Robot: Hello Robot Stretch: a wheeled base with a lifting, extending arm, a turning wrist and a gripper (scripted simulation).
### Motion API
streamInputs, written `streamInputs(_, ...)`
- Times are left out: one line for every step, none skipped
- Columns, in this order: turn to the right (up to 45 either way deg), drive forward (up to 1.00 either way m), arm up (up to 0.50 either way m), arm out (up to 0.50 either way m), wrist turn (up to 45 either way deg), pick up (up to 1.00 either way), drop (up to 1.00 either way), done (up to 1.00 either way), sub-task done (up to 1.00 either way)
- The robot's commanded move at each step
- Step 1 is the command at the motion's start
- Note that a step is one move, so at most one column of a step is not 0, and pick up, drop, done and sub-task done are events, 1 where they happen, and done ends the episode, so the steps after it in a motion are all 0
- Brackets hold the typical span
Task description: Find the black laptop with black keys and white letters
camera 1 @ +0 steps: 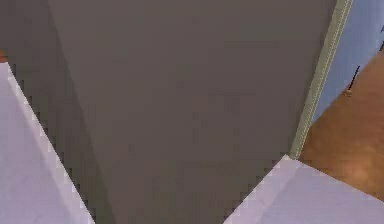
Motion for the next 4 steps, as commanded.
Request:
streamInputs(-45.0,0.0,0.0,0.0,0.0,0.0,0.0,0.0,0.0)
streamInputs(-45.0,0.0,0.0,0.0,0.0,0.0,0.0,0.0,0.0)
streamInputs(-6.0,0.0,0.0,0.0,0.0,0.0,0.0,0.0,0.0)
streamInputs(0.0,0.45,0.0,0.0,0.0,0.0,0.0,0.0,0.0)
